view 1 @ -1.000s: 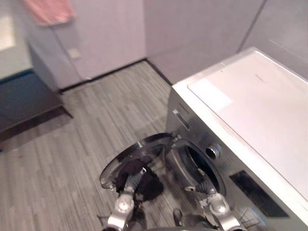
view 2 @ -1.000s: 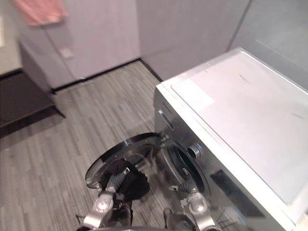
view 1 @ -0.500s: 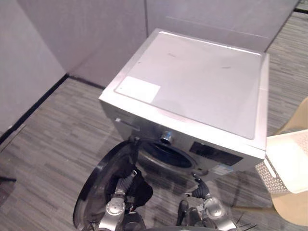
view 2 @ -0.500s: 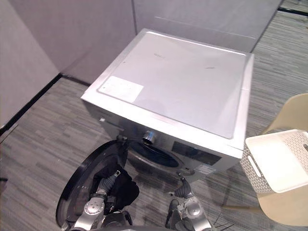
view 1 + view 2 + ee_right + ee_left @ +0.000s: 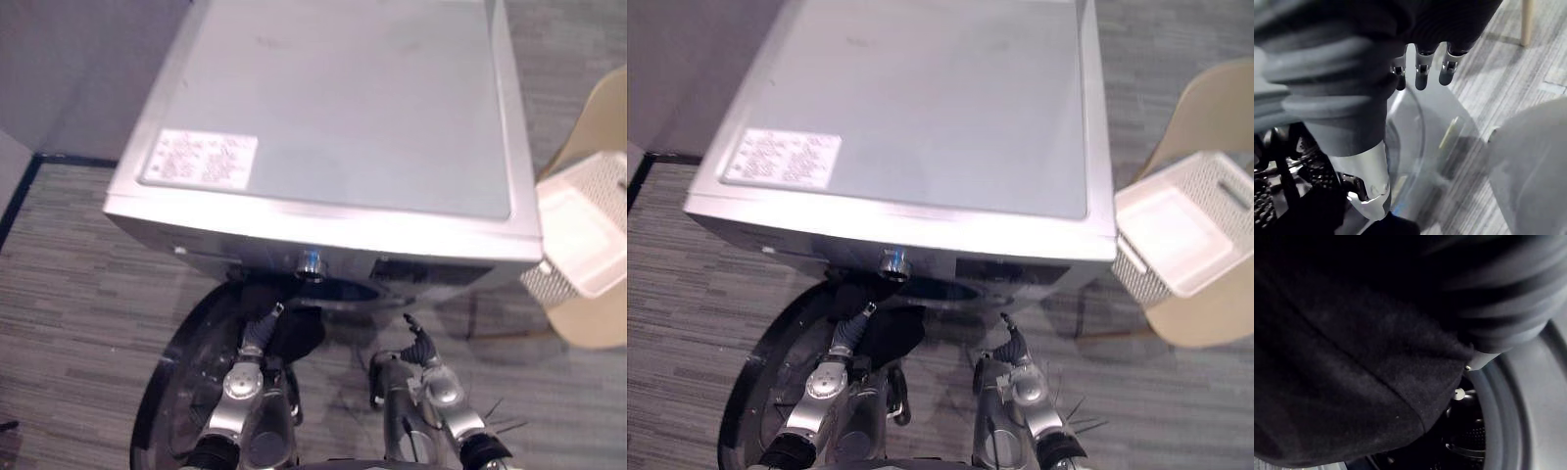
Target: Pick up the laundry basket with both hands and put the clothes into the washing machine.
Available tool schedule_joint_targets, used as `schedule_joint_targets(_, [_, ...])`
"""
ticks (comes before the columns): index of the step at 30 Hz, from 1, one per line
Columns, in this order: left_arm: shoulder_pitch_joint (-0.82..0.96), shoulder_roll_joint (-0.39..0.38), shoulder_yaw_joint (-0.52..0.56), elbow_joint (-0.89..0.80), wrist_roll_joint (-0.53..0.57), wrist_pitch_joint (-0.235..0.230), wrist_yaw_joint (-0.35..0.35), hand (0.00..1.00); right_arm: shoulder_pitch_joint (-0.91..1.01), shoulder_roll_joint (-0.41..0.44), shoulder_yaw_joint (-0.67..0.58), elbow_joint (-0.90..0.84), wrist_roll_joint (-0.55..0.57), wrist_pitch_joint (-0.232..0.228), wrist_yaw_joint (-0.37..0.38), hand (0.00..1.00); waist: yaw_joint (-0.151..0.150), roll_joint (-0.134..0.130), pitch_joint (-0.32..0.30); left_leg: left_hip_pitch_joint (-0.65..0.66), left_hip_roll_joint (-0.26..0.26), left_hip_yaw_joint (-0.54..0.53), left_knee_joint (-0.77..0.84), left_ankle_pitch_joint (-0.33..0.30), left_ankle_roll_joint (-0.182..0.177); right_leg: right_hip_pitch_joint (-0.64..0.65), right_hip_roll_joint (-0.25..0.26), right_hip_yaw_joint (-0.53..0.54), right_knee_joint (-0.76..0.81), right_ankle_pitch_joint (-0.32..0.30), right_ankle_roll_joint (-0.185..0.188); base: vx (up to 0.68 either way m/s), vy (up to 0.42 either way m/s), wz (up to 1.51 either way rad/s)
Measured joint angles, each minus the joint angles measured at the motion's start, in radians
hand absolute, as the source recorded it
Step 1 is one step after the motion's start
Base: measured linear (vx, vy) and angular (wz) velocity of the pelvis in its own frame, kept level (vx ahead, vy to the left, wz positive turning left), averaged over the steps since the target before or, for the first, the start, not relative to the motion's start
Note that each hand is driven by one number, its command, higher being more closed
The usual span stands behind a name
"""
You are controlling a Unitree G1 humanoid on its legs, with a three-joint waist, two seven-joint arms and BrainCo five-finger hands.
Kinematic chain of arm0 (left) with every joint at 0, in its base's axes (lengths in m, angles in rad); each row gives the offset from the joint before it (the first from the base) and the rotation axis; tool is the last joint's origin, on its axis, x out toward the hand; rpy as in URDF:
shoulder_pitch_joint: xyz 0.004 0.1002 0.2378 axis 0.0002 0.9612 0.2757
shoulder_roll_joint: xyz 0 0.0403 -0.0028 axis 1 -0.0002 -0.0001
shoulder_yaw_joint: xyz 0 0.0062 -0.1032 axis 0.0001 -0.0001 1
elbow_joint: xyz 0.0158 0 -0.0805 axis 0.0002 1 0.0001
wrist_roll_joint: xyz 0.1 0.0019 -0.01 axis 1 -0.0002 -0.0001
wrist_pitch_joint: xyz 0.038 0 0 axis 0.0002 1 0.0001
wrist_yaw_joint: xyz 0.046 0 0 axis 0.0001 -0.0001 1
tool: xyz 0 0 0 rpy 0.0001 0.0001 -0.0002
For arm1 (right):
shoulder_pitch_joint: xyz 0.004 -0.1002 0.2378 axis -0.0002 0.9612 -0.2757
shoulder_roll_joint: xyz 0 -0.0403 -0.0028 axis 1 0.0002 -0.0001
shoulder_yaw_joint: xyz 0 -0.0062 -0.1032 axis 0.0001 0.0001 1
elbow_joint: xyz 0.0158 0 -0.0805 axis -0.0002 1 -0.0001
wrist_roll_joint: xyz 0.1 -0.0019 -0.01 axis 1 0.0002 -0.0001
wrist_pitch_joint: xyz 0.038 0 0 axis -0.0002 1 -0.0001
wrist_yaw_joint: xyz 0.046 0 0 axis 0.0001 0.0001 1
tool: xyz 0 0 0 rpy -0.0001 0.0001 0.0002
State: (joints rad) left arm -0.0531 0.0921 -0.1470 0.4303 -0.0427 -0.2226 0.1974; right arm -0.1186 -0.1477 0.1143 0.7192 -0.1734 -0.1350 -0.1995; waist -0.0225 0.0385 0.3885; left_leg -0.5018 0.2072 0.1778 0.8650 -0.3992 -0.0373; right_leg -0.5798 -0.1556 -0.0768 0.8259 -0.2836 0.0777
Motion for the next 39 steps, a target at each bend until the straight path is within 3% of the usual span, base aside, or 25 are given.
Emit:
schedule_joint_targets(3, [-0.054, -0.019, -0.003, -0.081, -0.073, -0.007, 0.040, 1.00, -0.009, 0.005, 0.000, -0.074, 0.039, 0.012, -0.028, 0.00, -0.002, -0.003, 0.047, -0.132, -0.001, -0.032, 0.170, -0.065, 0.013, -0.113, -0.036, -0.001, 0.163, -0.058, 0.001, -0.24, 0.064, 0.27])
schedule_joint_targets(8, [-0.153, -0.082, -0.010, -0.238, -0.236, -0.056, 0.088, 1.00, -0.114, 0.049, -0.001, -0.257, 0.094, 0.007, -0.093, 0.00, 0.015, -0.010, 0.087, -0.409, 0.026, -0.070, 0.407, -0.104, 0.022, -0.380, -0.058, 0.011, 0.391, -0.103, -0.011, -0.19, 0.022, 0.07])
schedule_joint_targets(12, [-0.293, -0.136, -0.036, -0.317, -0.313, -0.062, 0.119, 1.00, -0.169, 0.096, -0.003, -0.393, 0.126, 0.000, -0.139, 0.00, 0.032, -0.017, 0.111, -0.598, 0.039, -0.095, 0.552, -0.124, 0.020, -0.574, -0.065, 0.030, 0.546, -0.133, -0.024, -0.12, -0.057, 0.03])
schedule_joint_targets(14, [-0.408, -0.151, -0.051, -0.367, -0.322, -0.064, 0.152, 1.00, -0.156, 0.120, -0.018, -0.453, 0.126, -0.013, -0.157, 0.00, 0.028, -0.019, 0.112, -0.704, 0.044, -0.113, 0.633, -0.130, 0.016, -0.682, -0.067, 0.045, 0.634, -0.147, -0.024, -0.05, -0.064, 0.03])
schedule_joint_targets(18, [-0.575, -0.154, -0.055, -0.407, -0.330, -0.074, 0.207, 1.00, -0.159, 0.124, -0.017, -0.498, 0.126, -0.013, -0.149, 0.00, 0.021, -0.019, 0.112, -0.798, 0.065, -0.138, 0.731, -0.149, 0.004, -0.780, -0.054, 0.053, 0.731, -0.166, -0.042, -0.03, -0.073, -0.10])
schedule_joint_targets(22, [-0.742, -0.155, -0.003, -0.378, -0.390, -0.093, 0.319, 1.00, -0.159, 0.142, -0.016, -0.564, 0.125, -0.015, -0.132, 0.00, -0.011, -0.031, 0.109, -0.880, 0.076, -0.159, 0.791, -0.152, 0.000, -0.863, -0.045, 0.054, 0.791, -0.172, -0.053, -0.02, -0.064, -0.04])
schedule_joint_targets(25, [-0.930, -0.118, 0.065, -0.290, -0.500, -0.115, 0.397, 1.00, -0.165, 0.153, 0.006, -0.589, 0.124, -0.018, -0.119, 0.00, -0.029, -0.056, 0.098, -0.923, 0.093, -0.163, 0.813, -0.151, 0.000, -0.912, -0.030, 0.055, 0.804, -0.168, -0.063, -0.01, -0.038, -0.17])
schedule_joint_targets(28, [-1.053, -0.050, 0.085, -0.220, -0.520, -0.130, 0.436, 1.00, -0.170, 0.183, 0.002, -0.589, 0.125, -0.024, -0.109, 0.00, -0.059, -0.084, 0.090, -0.948, 0.109, -0.165, 0.821, -0.151, -0.001, -0.940, -0.027, 0.047, 0.804, -0.161, -0.065, 0.02, -0.042, -0.19])
schedule_joint_targets(31, [-1.084, 0.025, 0.049, -0.218, -0.493, -0.158, 0.434, 1.00, -0.166, 0.188, -0.010, -0.613, 0.124, -0.029, -0.099, 0.00, -0.068, -0.092, 0.087, -0.980, 0.111, -0.179, 0.829, -0.147, 0.003, -0.964, -0.023, 0.036, 0.804, -0.146, -0.075, 0.03, -0.034, -0.05])
schedule_joint_targets(35, [-1.235, 0.102, 0.034, -0.102, -0.420, -0.111, 0.425, 1.00, -0.165, 0.202, -0.044, -0.623, 0.125, -0.038, -0.082, 0.00, -0.074, -0.109, 0.078, -1.018, 0.110, -0.185, 0.828, -0.146, 0.004, -0.993, -0.025, 0.029, 0.796, -0.139, -0.077, 0.03, -0.016, -0.02])
schedule_joint_targets(39, [-1.290, 0.133, 0.032, -0.102, -0.428, -0.114, 0.415, 1.00, -0.156, 0.206, -0.047, -0.652, 0.126, -0.038, -0.081, 0.00, -0.076, -0.114, 0.075, -1.043, 0.111, -0.187, 0.829, -0.146, 0.003, -1.016, -0.022, 0.026, 0.793, -0.131, -0.085, 0.05, -0.006, -0.05])
